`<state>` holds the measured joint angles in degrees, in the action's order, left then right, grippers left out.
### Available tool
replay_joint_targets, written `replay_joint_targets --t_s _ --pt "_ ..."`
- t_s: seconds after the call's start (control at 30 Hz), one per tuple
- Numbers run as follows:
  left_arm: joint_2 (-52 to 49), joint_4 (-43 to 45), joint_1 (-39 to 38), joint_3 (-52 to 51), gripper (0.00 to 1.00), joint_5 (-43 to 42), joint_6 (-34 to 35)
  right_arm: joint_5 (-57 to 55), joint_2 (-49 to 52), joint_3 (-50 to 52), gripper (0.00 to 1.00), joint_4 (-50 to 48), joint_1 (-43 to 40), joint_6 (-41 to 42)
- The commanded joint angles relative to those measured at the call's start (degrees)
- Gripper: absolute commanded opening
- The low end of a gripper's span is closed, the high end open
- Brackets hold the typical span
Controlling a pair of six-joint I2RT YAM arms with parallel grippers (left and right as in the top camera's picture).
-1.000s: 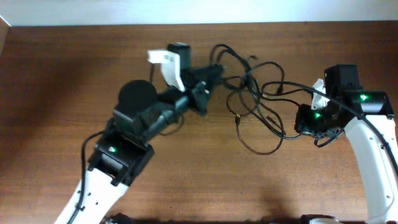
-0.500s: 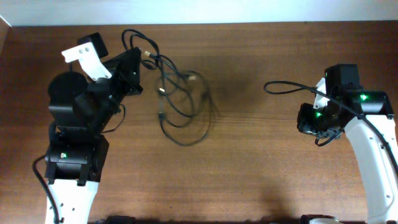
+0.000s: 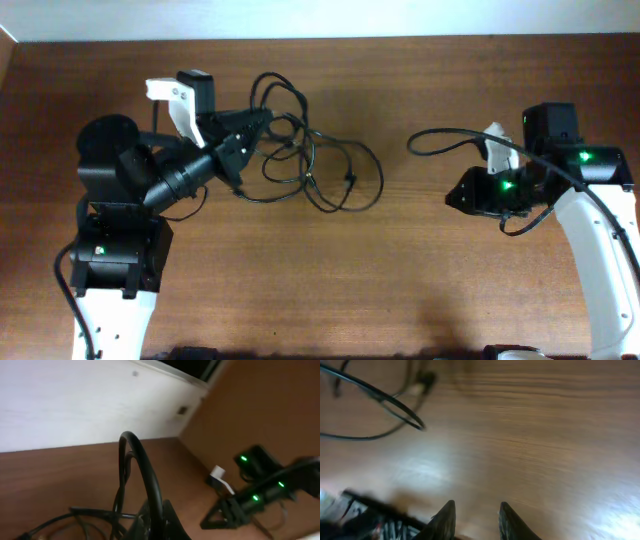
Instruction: Untangle cables
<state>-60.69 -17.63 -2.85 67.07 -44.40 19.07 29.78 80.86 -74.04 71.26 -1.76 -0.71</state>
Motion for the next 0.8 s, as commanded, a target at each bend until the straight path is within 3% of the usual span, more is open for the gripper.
replay_joint_targets --t_s 0.0,0.17,0.47,0.6,0.7,0.77 --pt "1.03 -0.28 -0.46 1.33 0.0 -5.84 -2.23 19.19 -0.31 -0.13 0.28 -0.11 0.26 -14.82" --pt "0.37 -0.9 -6.67 1.33 0.0 -5.77 -2.25 28.11 -1.66 -0.13 0.33 -0.17 1.14 -22.38" --pt "-5.31 -1.42 -17.22 1.33 0.0 -5.84 -2.95 28.09 -2.03 -0.13 0.41 -1.68 7.72 -24.33" --pt "-6.88 -1.79 -20.17 1.33 0.0 -10.38 -8.92 28.11 -2.03 -0.13 0.43 -2.73 7.69 -23.89" --pt "-7.04 -6.19 -22.12 1.33 0.0 -15.19 -21.07 28.09 -2.03 -0.13 0.45 -3.41 7.69 -23.91" --pt "-7.04 -10.14 -22.67 1.33 0.0 -15.17 -25.27 27.85 -2.03 -0.13 0.45 -4.09 7.69 -23.91"
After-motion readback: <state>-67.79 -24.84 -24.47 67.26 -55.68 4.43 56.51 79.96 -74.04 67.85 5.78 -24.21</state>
